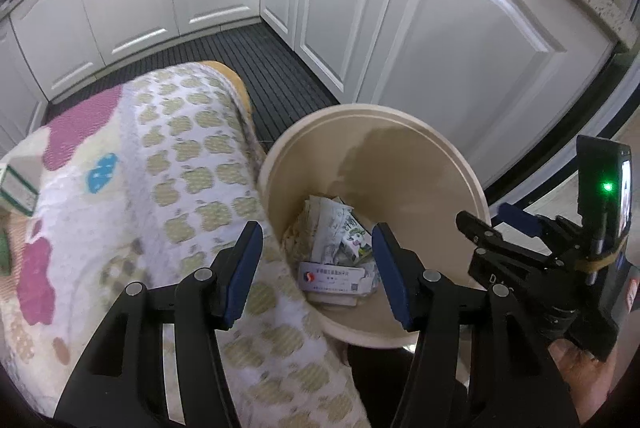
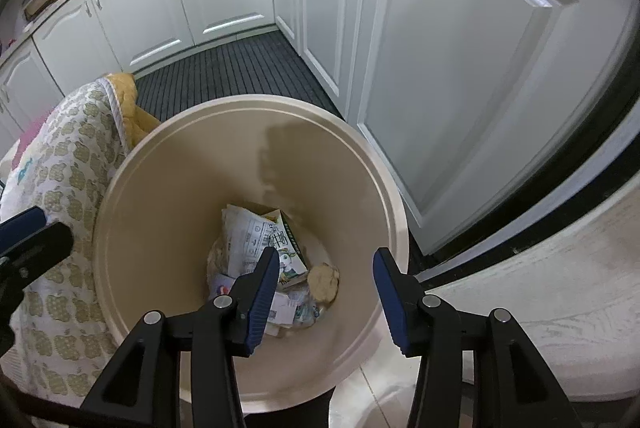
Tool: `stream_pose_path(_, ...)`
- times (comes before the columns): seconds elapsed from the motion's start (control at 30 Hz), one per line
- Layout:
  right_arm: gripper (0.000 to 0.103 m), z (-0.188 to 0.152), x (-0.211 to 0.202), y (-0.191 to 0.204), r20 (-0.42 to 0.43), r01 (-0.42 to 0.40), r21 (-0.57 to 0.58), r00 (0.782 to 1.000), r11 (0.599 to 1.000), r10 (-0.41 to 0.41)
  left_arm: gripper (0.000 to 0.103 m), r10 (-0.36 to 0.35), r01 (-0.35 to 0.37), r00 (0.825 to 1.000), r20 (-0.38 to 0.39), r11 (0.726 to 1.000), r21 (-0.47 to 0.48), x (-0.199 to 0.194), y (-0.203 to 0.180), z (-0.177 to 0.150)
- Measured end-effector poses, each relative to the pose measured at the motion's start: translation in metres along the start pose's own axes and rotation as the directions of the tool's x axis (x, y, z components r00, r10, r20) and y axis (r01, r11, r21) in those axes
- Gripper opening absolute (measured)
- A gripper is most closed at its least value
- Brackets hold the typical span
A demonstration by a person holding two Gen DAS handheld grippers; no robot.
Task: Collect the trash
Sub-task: 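Open both tools over the bin, dropping box and paper inside, then move both tools back over the table toward the white sponge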
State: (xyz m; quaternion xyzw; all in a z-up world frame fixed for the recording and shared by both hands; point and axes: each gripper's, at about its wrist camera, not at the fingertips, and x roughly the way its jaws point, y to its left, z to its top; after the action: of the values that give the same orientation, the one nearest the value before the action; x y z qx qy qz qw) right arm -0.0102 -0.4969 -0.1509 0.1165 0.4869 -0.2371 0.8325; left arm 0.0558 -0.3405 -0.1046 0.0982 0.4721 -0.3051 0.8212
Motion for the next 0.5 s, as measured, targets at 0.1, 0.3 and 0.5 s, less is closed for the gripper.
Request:
stream_pose_path(0.1, 0.075, -0.006, -0.018, 0.002, 0.049, -0.001, 0.023, 0.999, 1.000, 0.000, 0.055, 0.002, -0.002, 1.000, 0.022, 1.000, -0.018, -0.015, 0.010, -0.004)
stream_pose_path(0.3, 0.076, -0.011, -0.048, 0.012, 0.083, 0.046, 0.022, 0.995, 0.999, -0.047, 0.055, 0.014, -0.011, 0.999, 0.051, 0.998, -0.056, -0.043, 0.037, -0.021)
stream_pose_path(0.5, 0.084, -0.016, -0.083, 0.024, 0.179, 0.074, 0.015, 0.981, 0.997, -0.076, 0.055, 0.055, -0.049, 0.994, 0.096, 0.997, -0.062, -0.069, 0.057, -0.038)
